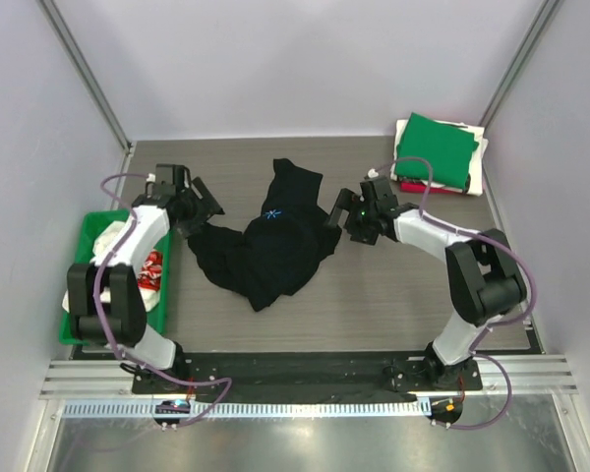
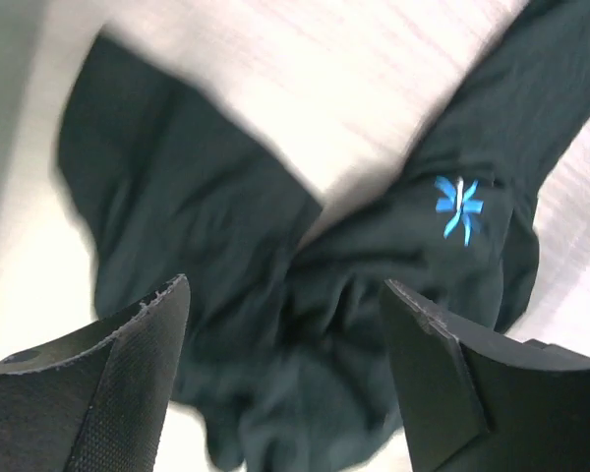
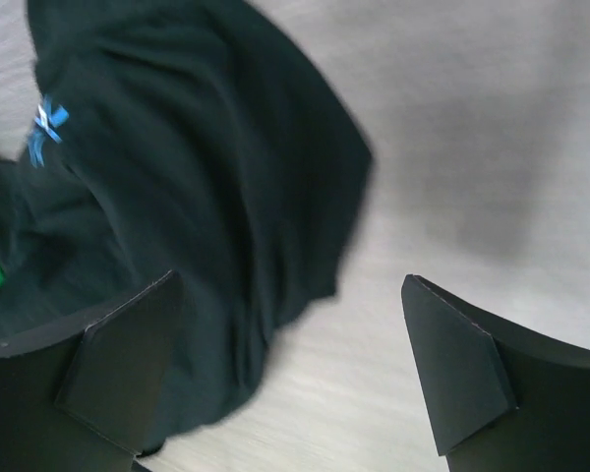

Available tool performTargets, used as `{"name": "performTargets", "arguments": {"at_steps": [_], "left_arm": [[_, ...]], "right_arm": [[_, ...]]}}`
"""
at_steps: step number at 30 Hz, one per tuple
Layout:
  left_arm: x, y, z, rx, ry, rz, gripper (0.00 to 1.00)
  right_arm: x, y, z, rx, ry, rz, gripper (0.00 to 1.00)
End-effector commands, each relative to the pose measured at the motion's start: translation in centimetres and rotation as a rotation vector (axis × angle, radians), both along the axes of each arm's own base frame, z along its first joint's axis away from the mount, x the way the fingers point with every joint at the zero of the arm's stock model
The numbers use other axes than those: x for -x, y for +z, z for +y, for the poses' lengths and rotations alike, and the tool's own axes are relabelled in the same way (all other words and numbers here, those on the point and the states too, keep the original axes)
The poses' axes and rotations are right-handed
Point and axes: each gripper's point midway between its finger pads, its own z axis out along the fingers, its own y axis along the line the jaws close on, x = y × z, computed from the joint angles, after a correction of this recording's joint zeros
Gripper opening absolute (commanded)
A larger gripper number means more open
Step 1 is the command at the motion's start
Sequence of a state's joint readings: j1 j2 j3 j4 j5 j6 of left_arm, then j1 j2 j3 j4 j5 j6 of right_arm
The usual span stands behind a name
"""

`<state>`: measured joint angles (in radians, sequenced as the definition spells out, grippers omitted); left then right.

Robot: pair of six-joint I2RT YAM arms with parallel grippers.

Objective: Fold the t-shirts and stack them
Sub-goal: Flatten the tshirt out

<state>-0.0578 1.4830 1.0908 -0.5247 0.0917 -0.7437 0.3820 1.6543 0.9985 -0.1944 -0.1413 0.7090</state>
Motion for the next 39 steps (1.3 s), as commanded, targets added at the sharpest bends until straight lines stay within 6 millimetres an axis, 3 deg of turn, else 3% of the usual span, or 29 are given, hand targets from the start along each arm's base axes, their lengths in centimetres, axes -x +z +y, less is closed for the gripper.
{"name": "performTargets", "arguments": {"at_steps": [1,4,6,9,11,12,16,17,18,20,21,22,23,24,25,26,27,28,29,30,31,32,33,35,37,38,39], "left_arm": [[-2.1,-1.1,-1.2,0.014,-0.064,0.000,0.77],[-0.9,-3.9,-1.7,0.016,-0.071,0.063,0.75],[-0.4,-4.8,-1.9,0.037,-0.067,0.071,0.72],[0.9,-6.2,-2.2,0.048,-0.067,0.098,0.59],[1.6,-7.0,-2.3,0.048,-0.067,0.116,0.47],[1.7,-7.1,-2.4,0.051,-0.065,0.119,0.42],[1.9,-6.7,-2.9,0.063,-0.078,0.112,0.00],[2.0,-6.4,-3.0,0.061,-0.081,0.112,0.00],[1.5,-5.3,-3.1,0.058,-0.089,0.088,0.00],[1.5,-2.7,-2.7,0.033,-0.087,0.061,0.00],[0.5,0.1,-2.5,0.021,-0.086,0.003,0.00],[0.9,1.6,-2.1,0.000,-0.087,0.001,0.00],[0.8,4.2,-1.4,-0.030,-0.068,-0.055,0.00],[-0.2,8.1,-1.2,-0.041,-0.060,-0.141,0.00],[-0.1,10.2,-0.9,-0.058,-0.057,-0.177,0.00],[0.7,11.7,-0.5,-0.073,-0.052,-0.177,0.00],[1.1,14.6,-0.1,-0.087,-0.038,-0.237,0.00],[1.7,18.0,0.0,-0.085,-0.038,-0.285,0.00],[2.1,20.0,0.6,-0.106,-0.012,-0.324,0.00],[3.0,22.2,1.1,-0.114,0.005,-0.370,0.00],[4.0,24.8,1.3,-0.114,0.017,-0.418,0.00],[4.7,25.8,1.5,-0.114,0.027,-0.440,0.00],[5.9,27.2,1.7,-0.110,0.036,-0.479,0.00],[7.4,27.7,2.0,-0.104,0.048,-0.489,0.00],[9.3,27.5,1.9,-0.084,0.050,-0.497,0.00],[9.6,25.0,1.8,-0.078,0.045,-0.442,0.00],[10.1,24.0,1.5,-0.055,0.045,-0.422,0.00]], "right_arm": [[-2.3,1.0,2.0,-0.032,0.066,-0.045,1.00],[-2.7,0.2,2.9,-0.068,0.083,-0.023,0.92],[-2.5,-0.6,3.2,-0.067,0.090,-0.005,0.85],[-2.1,-1.6,3.3,-0.065,0.104,0.017,0.73],[-2.1,-1.9,3.7,-0.078,0.122,0.015,0.63],[-1.9,-2.4,3.8,-0.079,0.128,0.023,0.48],[-2.3,-2.2,4.3,-0.085,0.161,0.012,0.19],[-2.4,-1.9,4.2,-0.073,0.172,0.007,0.13],[-3.1,-0.8,4.2,-0.067,0.172,-0.015,0.05],[-3.5,1.6,3.4,-0.048,0.173,-0.038,0.01],[-4.7,4.2,3.4,-0.050,0.170,-0.089,0.01],[-5.0,6.1,3.0,-0.041,0.166,-0.120,0.01],[-5.8,10.3,2.3,-0.020,0.154,-0.185,0.01],[-6.0,12.6,1.8,-0.011,0.148,-0.221,0.01],[-6.2,15.0,1.4,0.002,0.140,-0.258,0.01],[-5.6,16.5,0.6,0.028,0.133,-0.249,0.01],[-6.2,22.0,0.0,0.025,0.117,-0.360,0.01],[-5.9,24.3,-0.5,0.033,0.112,-0.393,0.01],[-5.0,25.7,-1.2,0.049,0.106,-0.386,0.01],[-4.7,30.1,-2.0,0.054,0.089,-0.477,0.01],[-4.2,31.6,-2.4,0.059,0.086,-0.497,0.01],[-3.1,34.1,-3.1,0.065,0.076,-0.525,0.01],[-2.6,34.9,-3.7,0.083,0.065,-0.532,0.01],[-1.4,35.8,-4.9,0.118,0.053,-0.528,0.01],[-0.5,35.7,-6.5,0.167,0.012,-0.511,0.01],[-0.2,34.6,-6.8,0.178,0.011,-0.484,0.01],[-0.1,34.0,-7.7,0.209,-0.021,-0.471,0.01]]}}
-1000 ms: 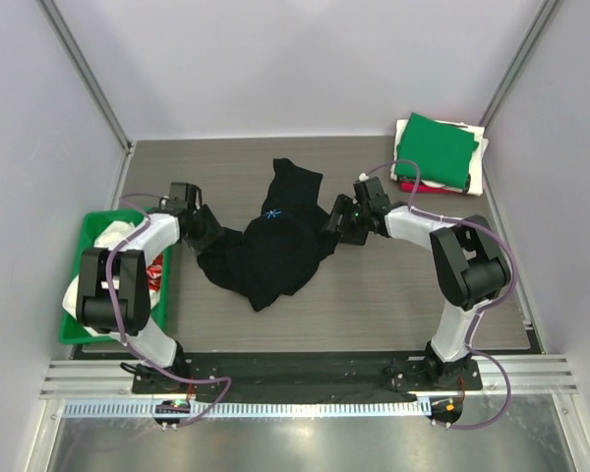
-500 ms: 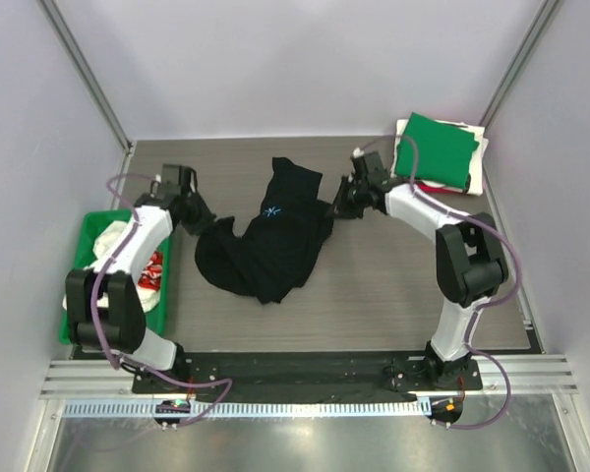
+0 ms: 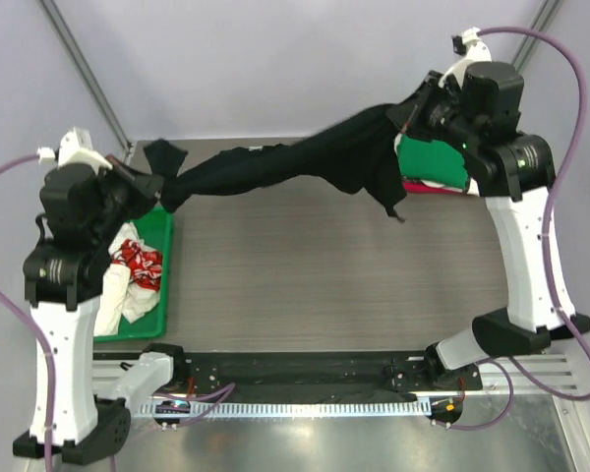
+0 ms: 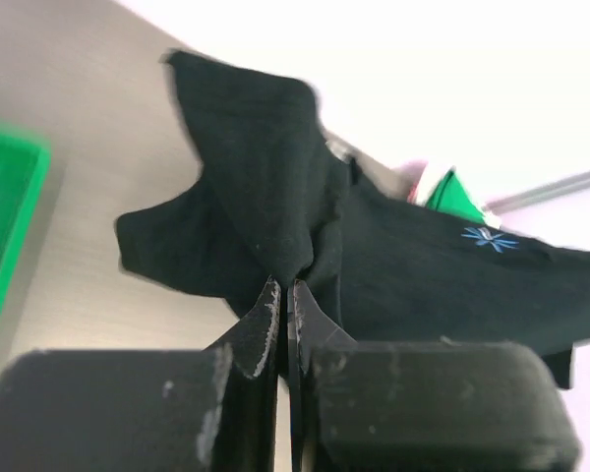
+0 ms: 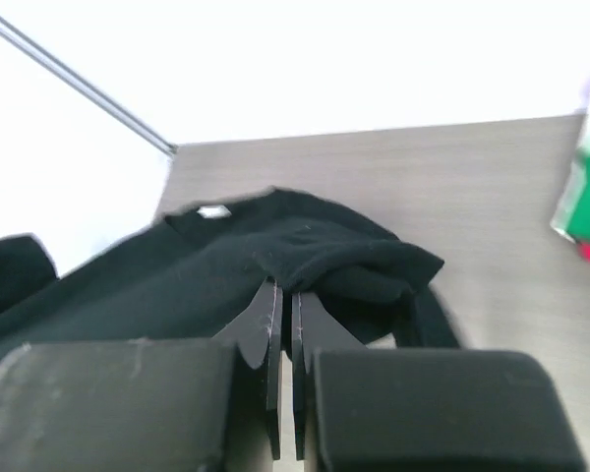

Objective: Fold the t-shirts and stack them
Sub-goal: Flatten the tshirt out

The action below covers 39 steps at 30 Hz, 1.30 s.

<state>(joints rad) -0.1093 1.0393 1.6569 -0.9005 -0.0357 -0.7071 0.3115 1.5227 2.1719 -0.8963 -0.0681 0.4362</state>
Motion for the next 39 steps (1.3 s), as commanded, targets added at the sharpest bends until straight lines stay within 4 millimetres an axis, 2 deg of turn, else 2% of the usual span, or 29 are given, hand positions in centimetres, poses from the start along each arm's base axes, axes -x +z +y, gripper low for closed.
{"name": "performTargets", "arguments": {"at_steps": [1,2,3,4,5,6,9,14,17,19,20,21,22,24,25,26,27,28,29,30,31,32,33,34,35,36,37,38,39], "left_arm": [[2.3,-6.8,-0.3,0.025,-0.006,0.194,0.00],[2.6,-10.3,-0.4,0.027,-0.009,0.271,0.01],[3.0,-11.3,-0.4,0.031,-0.006,0.282,0.02],[4.0,-12.2,-0.8,0.045,-0.029,0.291,0.02],[4.4,-13.3,-0.8,0.045,-0.030,0.308,0.02],[4.8,-15.5,-0.7,0.041,-0.028,0.355,0.02],[5.7,-17.1,-0.9,0.038,-0.045,0.370,0.02],[6.2,-17.3,-1.5,0.051,-0.082,0.376,0.01],[6.1,-15.8,-1.5,0.053,-0.083,0.341,0.00],[6.0,-14.4,-1.4,0.053,-0.084,0.313,0.00],[6.0,-13.8,-1.4,0.055,-0.082,0.298,0.00],[5.7,-13.5,-1.5,0.058,-0.081,0.298,0.00],[5.6,-12.6,-1.5,0.062,-0.079,0.280,0.00],[5.0,-12.2,-1.7,0.095,-0.071,0.281,0.00],[4.6,-12.2,-2.4,0.121,-0.092,0.292,0.00],[4.3,-12.3,-2.7,0.139,-0.099,0.295,0.00],[3.5,-13.0,-2.9,0.155,-0.095,0.301,0.00],[2.7,-14.2,-3.1,0.154,-0.098,0.344,0.00],[2.5,-14.8,-3.4,0.153,-0.113,0.370,0.00],[2.4,-15.9,-3.4,0.137,-0.123,0.406,0.01],[2.2,-16.7,-3.6,0.129,-0.132,0.441,0.01],[1.9,-17.7,-3.6,0.118,-0.139,0.475,0.01],[1.8,-19.0,-3.5,0.104,-0.137,0.501,0.03],[1.8,-19.8,-3.2,0.085,-0.133,0.513,0.03],[1.5,-20.7,-2.7,0.064,-0.110,0.526,0.03],[0.9,-21.2,-2.5,0.053,-0.097,0.517,0.04],[0.8,-22.4,-2.3,0.038,-0.089,0.539,0.05],[0.4,-23.3,-2.1,0.028,-0.082,0.566,0.04],[0.0,-23.6,-2.1,0.023,-0.080,0.568,0.04]], "right_arm": [[1.4,-6.4,-3.3,0.146,-0.109,0.200,0.01],[1.6,-8.3,-3.6,0.161,-0.115,0.241,0.01],[1.9,-9.1,-3.8,0.165,-0.120,0.256,0.01],[2.8,-8.5,-4.2,0.151,-0.124,0.229,0.01],[3.2,-10.7,-4.2,0.160,-0.122,0.277,0.01],[3.7,-11.2,-4.3,0.155,-0.119,0.279,0.01],[5.4,-13.0,-4.2,0.137,-0.099,0.304,0.01],[6.6,-16.0,-3.9,0.138,-0.063,0.360,0.01],[6.1,-14.9,-3.9,0.129,-0.068,0.331,0.01],[4.6,-14.4,-3.6,0.140,-0.071,0.327,0.01],[3.5,-12.1,-3.3,0.128,-0.067,0.278,0.01],[2.7,-11.3,-2.8,0.119,-0.049,0.264,0.01],[0.3,-10.2,-1.8,0.114,-0.031,0.247,0.01],[-2.0,-9.1,0.1,0.086,0.034,0.233,0.01],[-5.0,-12.0,2.5,0.072,0.113,0.309,0.01],[-6.5,-9.2,3.4,0.051,0.142,0.236,0.13],[-8.6,-10.3,4.1,0.056,0.147,0.261,0.34],[-8.8,-12.9,3.7,0.095,0.128,0.373,0.63],[-12.6,-13.3,4.4,0.092,0.109,0.327,0.69],[-11.6,-13.6,4.0,0.090,0.113,0.363,0.73],[-11.7,-15.3,4.1,0.097,0.110,0.418,0.76],[-9.5,-17.5,3.9,0.223,0.042,0.480,0.77],[-8.7,-18.2,3.9,0.321,0.025,0.470,0.79],[-7.5,-21.0,4.5,0.389,0.035,0.510,0.81],[-6.4,-21.6,5.2,0.423,0.039,0.501,0.82],[-3.9,-19.3,6.6,0.377,0.069,0.448,0.82],[-3.7,-18.7,7.9,0.324,0.090,0.394,0.82],[-1.6,-22.9,8.1,0.329,0.124,0.485,0.82],[0.5,-20.7,8.6,0.261,0.141,0.429,0.81]]}}
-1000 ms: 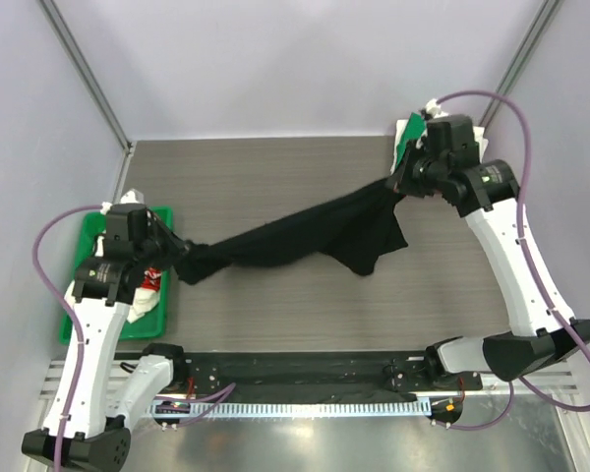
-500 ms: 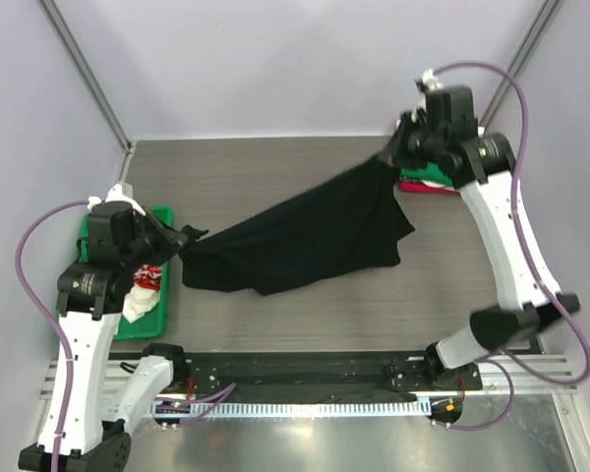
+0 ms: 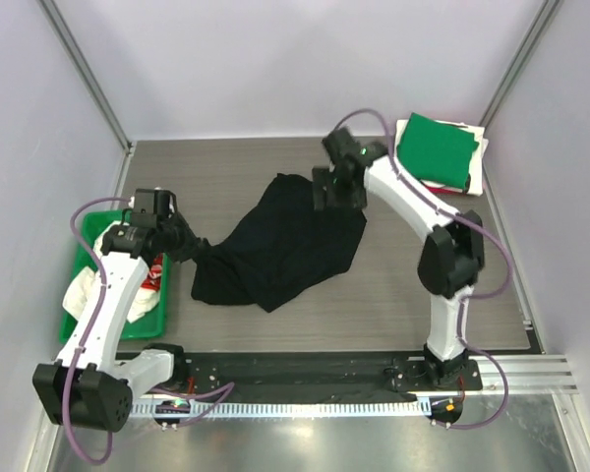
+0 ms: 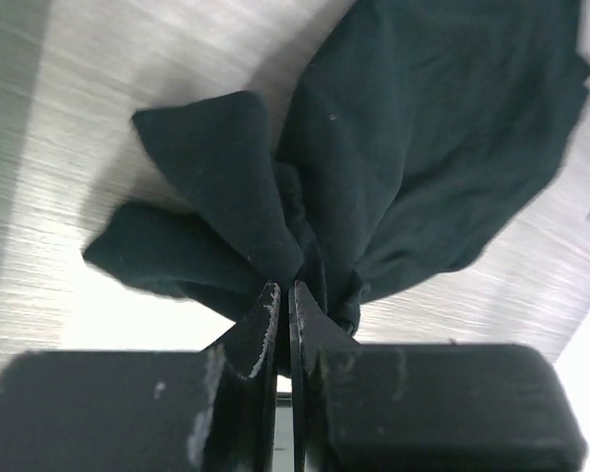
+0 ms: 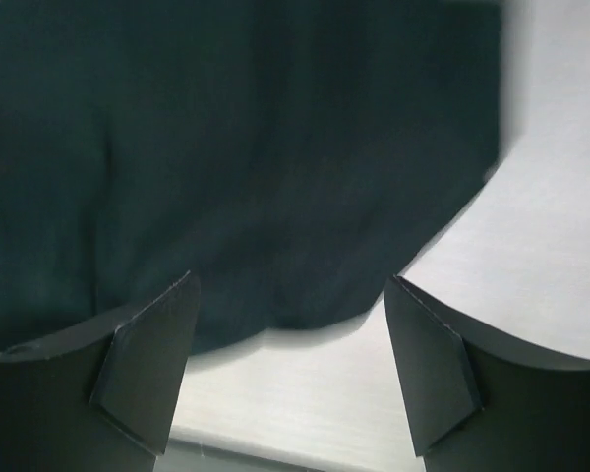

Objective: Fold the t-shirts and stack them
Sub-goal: Flatten the tshirt out

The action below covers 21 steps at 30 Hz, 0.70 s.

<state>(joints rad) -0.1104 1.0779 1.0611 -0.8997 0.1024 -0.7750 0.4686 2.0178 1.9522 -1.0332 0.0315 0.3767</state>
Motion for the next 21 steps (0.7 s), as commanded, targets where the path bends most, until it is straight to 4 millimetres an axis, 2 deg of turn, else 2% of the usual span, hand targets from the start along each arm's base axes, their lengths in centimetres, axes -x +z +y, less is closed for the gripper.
{"name": "performTargets", "arguments": {"at_steps": [1,2,3,4,5,6,7,8,10,11,13,16,19,21], "left_arm": [[-2.4,0.4,0.3,-0.035,-0.014,-0.071,0.04],[-2.7,0.5,0.1,-0.035,-0.022,-0.072,0.03],[-3.2,0.2,0.0,-0.030,-0.028,-0.059,0.03],[-3.5,0.2,-0.1,-0.028,-0.031,-0.058,0.02],[-3.9,1.0,-0.1,-0.033,-0.032,-0.079,0.02],[-4.3,1.2,0.1,-0.041,-0.028,-0.084,0.02],[-4.6,1.6,0.5,-0.064,-0.014,-0.097,0.02],[-4.9,2.2,0.8,-0.077,-0.007,-0.117,0.03],[-5.2,2.4,1.3,-0.111,-0.001,-0.116,0.03],[-5.2,2.7,1.4,-0.116,-0.002,-0.118,0.03],[-5.0,2.7,1.4,-0.122,-0.012,-0.117,0.03],[-4.5,2.3,1.5,-0.123,-0.014,-0.112,0.03],[-4.1,2.2,1.6,-0.125,-0.013,-0.119,0.03],[-3.9,2.3,1.5,-0.123,-0.015,-0.125,0.03]], "right_arm": [[5.5,8.7,2.1,-0.200,0.035,-0.269,0.81],[6.6,8.6,2.2,-0.217,0.038,-0.279,0.80],[8.7,9.7,3.1,-0.262,0.073,-0.309,0.80],[9.3,10.3,4.1,-0.317,0.081,-0.346,0.80],[11.2,7.2,4.4,-0.306,0.098,-0.299,0.80],[12.4,6.5,5.1,-0.333,0.112,-0.289,0.80],[14.0,6.8,6.8,-0.387,0.154,-0.315,0.80],[15.5,3.5,6.7,-0.370,0.131,-0.249,0.80],[16.6,1.1,7.5,-0.383,0.127,-0.215,0.80],[17.5,-1.5,7.0,-0.372,0.091,-0.158,0.80],[17.6,-3.9,6.5,-0.355,0.048,-0.140,0.81],[17.1,-6.0,5.7,-0.316,-0.022,-0.119,0.83],[16.3,-7.1,5.7,-0.327,-0.054,-0.110,0.83],[15.1,-7.6,5.3,-0.353,-0.099,-0.116,0.82]]}}
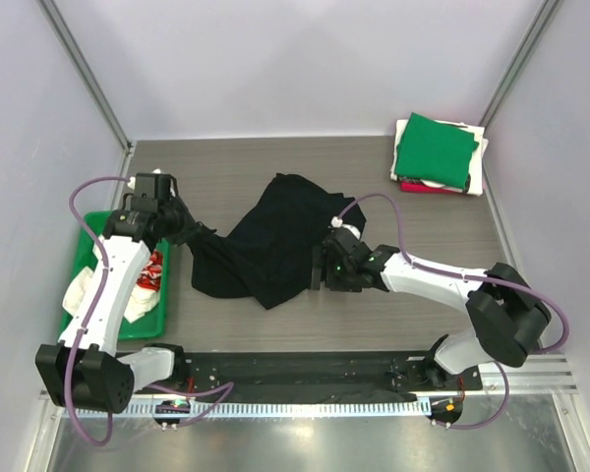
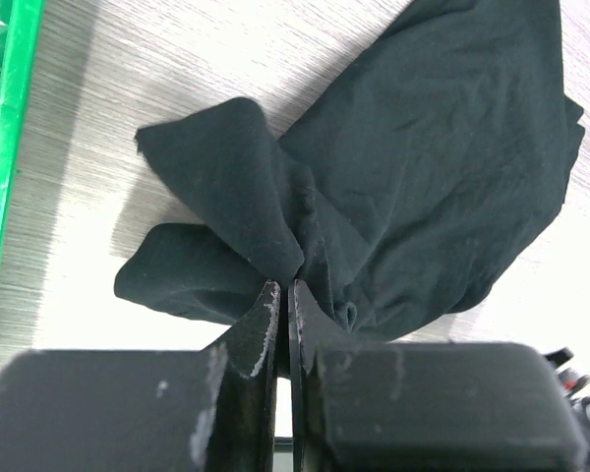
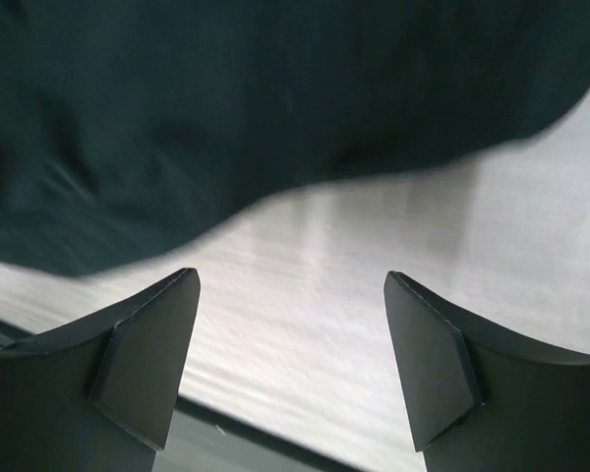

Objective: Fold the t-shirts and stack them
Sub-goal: Flatten the tshirt out

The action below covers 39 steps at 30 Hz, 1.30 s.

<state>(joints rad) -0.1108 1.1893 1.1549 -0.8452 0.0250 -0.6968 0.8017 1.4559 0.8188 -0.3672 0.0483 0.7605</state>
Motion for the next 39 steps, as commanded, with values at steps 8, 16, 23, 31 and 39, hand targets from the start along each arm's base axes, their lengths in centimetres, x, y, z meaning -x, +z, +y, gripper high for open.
{"name": "performTargets", "arguments": {"at_steps": [8,16,23,31,39], "left_arm": [[0.2,1.2,0.3,-0.018,-0.014,-0.071,0.04],[-0.3,2.0,0.1,-0.006,-0.017,-0.088,0.03],[0.1,6.6,1.4,-0.085,-0.012,-0.150,0.02],[1.6,14.8,2.7,-0.152,-0.014,-0.322,0.04],[1.9,6.6,-1.8,0.053,-0.122,-0.173,0.05]], "right_arm": [[-5.7,-0.5,0.4,-0.077,-0.148,-0.079,0.68],[-6.4,-0.9,1.0,-0.061,-0.138,-0.078,0.34],[-7.5,3.2,-0.8,-0.074,-0.127,-0.128,0.01],[-7.9,17.5,-8.7,-0.043,-0.218,-0.315,0.01],[-11.2,15.7,-13.0,0.090,-0.265,-0.278,0.30]]}}
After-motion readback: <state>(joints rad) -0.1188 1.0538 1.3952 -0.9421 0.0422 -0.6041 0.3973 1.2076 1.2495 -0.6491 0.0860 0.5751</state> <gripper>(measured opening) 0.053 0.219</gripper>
